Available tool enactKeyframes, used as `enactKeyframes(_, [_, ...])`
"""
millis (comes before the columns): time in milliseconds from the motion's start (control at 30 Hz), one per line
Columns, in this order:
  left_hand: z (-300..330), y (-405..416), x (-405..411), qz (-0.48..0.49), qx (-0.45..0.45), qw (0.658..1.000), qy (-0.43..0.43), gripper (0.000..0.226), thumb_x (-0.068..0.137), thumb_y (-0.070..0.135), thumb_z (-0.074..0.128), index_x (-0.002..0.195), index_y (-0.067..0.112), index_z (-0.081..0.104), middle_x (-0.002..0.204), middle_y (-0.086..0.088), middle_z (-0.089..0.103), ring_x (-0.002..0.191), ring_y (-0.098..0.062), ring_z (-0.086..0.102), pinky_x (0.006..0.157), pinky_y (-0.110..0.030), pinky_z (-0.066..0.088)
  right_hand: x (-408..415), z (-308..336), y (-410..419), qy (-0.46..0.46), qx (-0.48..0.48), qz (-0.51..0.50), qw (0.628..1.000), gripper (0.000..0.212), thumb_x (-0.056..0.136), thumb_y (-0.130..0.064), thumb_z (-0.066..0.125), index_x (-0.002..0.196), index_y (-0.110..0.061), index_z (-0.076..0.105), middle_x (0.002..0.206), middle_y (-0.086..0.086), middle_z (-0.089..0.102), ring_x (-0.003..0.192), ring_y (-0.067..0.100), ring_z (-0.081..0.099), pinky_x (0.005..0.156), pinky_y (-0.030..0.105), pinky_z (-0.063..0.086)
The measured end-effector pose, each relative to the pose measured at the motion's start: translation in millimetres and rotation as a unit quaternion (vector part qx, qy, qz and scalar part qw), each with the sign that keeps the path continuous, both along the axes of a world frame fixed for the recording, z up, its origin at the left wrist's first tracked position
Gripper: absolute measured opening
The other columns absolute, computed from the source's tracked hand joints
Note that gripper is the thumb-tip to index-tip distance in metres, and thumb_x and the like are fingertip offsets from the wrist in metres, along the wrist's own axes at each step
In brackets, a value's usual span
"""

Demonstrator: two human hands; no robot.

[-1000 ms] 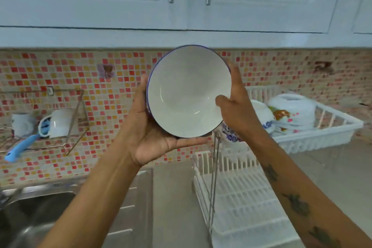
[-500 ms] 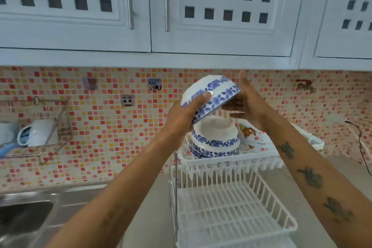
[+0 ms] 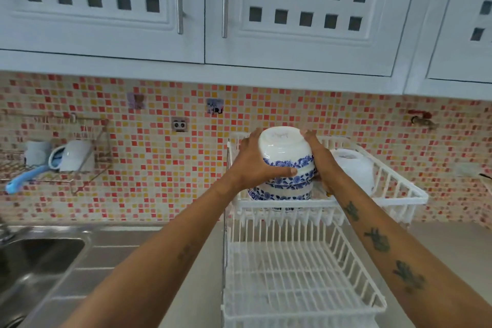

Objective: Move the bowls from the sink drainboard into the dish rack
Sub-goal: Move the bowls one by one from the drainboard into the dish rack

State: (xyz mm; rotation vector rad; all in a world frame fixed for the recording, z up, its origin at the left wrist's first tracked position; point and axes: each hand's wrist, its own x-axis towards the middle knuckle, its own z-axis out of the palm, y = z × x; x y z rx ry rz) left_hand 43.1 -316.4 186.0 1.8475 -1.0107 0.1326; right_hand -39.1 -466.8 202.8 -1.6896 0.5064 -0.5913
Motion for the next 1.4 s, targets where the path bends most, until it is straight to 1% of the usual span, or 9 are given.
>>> enactKeyframes(133, [-3.0, -5.2, 3.1, 0.014, 0.048, 0.998, -0.023, 0.119, 0.049, 0.053, 0.089, 0.146, 0.020, 0.027, 0.143, -0.002, 0.037, 0.135, -0.020, 0.033, 0.113, -0.042, 0.035, 6.1, -12.4, -7.4, 0.005, 0.007, -0.008, 1.000, 0.054, 0.077, -0.066, 0.052, 0.097, -0.019, 0.069, 0.097, 0.014, 0.075, 0.091, 0.032, 0.070, 0.094, 0.050, 0.054])
enactKeyframes(300, [-3.7, -4.8, 0.6, 0.015, 0.047, 0.999, -0.009, 0.108, 0.053, 0.049, 0.089, 0.141, 0.020, 0.034, 0.139, 0.000, 0.041, 0.128, -0.018, 0.038, 0.107, -0.036, 0.039, 6.4, -16.2, -12.3, 0.026, 0.019, 0.001, 0.999, 0.069, 0.064, -0.077, 0.053, 0.100, -0.020, 0.070, 0.094, 0.010, 0.077, 0.090, 0.029, 0.072, 0.092, 0.046, 0.055])
enactKeyframes(533, [-10.1, -12.9, 2.2, 0.035, 0.094, 0.994, 0.038, 0.118, 0.046, 0.056, 0.089, 0.141, 0.016, 0.031, 0.137, -0.004, 0.042, 0.129, -0.021, 0.040, 0.105, -0.039, 0.044, 9.2, -24.5, -16.7, 0.067, -0.014, 0.014, 0.998, 0.092, 0.051, -0.079, 0.051, 0.117, -0.017, 0.065, 0.104, 0.008, 0.075, 0.092, 0.028, 0.072, 0.093, 0.045, 0.055])
enactKeyframes(767, [-8.6, -14.4, -3.5, 0.024, 0.103, 0.993, 0.044, 0.109, 0.058, 0.045, 0.088, 0.143, 0.017, 0.026, 0.138, -0.006, 0.035, 0.135, -0.023, 0.031, 0.112, -0.043, 0.037, 10.5, -26.1, -17.1, 0.076, -0.054, 0.020, 0.995, 0.067, 0.082, -0.067, 0.042, 0.116, -0.014, 0.064, 0.103, 0.009, 0.073, 0.092, 0.026, 0.071, 0.091, 0.042, 0.055])
enactKeyframes(967, [-7.6, -13.2, -5.2, 0.031, 0.123, 0.991, 0.039, 0.113, 0.060, 0.047, 0.087, 0.146, 0.017, 0.021, 0.141, -0.007, 0.032, 0.136, -0.026, 0.032, 0.113, -0.047, 0.036, 11.0, -27.6, -19.0, 0.073, -0.062, 0.017, 0.995, 0.060, 0.088, -0.062, 0.040, 0.115, -0.013, 0.062, 0.098, 0.010, 0.072, 0.087, 0.024, 0.070, 0.073, 0.031, 0.055])
enactKeyframes(1167, [-8.8, -10.9, -19.4, 0.064, 0.136, 0.988, 0.035, 0.123, 0.055, 0.057, 0.084, 0.149, 0.017, 0.015, 0.144, -0.012, 0.029, 0.138, -0.033, 0.030, 0.113, -0.049, 0.034, 7.3, -21.8, -12.5, 0.079, -0.109, -0.008, 0.991, 0.070, 0.085, -0.067, 0.029, 0.113, -0.012, 0.061, 0.106, 0.015, 0.071, 0.095, 0.030, 0.068, 0.095, 0.047, 0.052])
enactKeyframes(1233, [-8.3, -6.2, -27.6, 0.073, 0.156, 0.985, 0.022, 0.127, 0.061, 0.060, 0.080, 0.153, 0.014, 0.005, 0.152, -0.015, 0.020, 0.142, -0.036, 0.023, 0.116, -0.051, 0.029, 6.1, -22.8, -10.6, 0.089, -0.141, -0.026, 0.986, 0.082, 0.078, -0.073, 0.025, 0.122, -0.013, 0.059, 0.119, 0.013, 0.067, 0.103, 0.030, 0.064, 0.098, 0.045, 0.048])
enactKeyframes(1300, [-6.1, 1.6, -37.0, 0.076, 0.181, 0.980, -0.010, 0.121, 0.071, 0.059, 0.073, 0.153, 0.009, -0.001, 0.155, -0.018, 0.015, 0.144, -0.037, 0.019, 0.117, -0.048, 0.025, -0.4, -21.5, -3.1, 0.080, -0.207, -0.058, 0.973, 0.073, 0.088, -0.064, 0.028, 0.128, -0.009, 0.055, 0.129, 0.012, 0.060, 0.112, 0.031, 0.058, 0.096, 0.038, 0.044])
enactKeyframes(1400, [-4.9, 20.3, -46.4, 0.071, 0.198, 0.977, -0.043, 0.107, 0.082, 0.054, 0.065, 0.153, 0.007, 0.002, 0.156, -0.019, 0.015, 0.145, -0.037, 0.017, 0.117, -0.046, 0.022, -16.4, -17.0, 8.9, 0.030, -0.290, -0.101, 0.951, 0.051, 0.098, -0.043, 0.036, 0.127, -0.006, 0.054, 0.132, 0.017, 0.054, 0.117, 0.033, 0.054, 0.096, 0.041, 0.043])
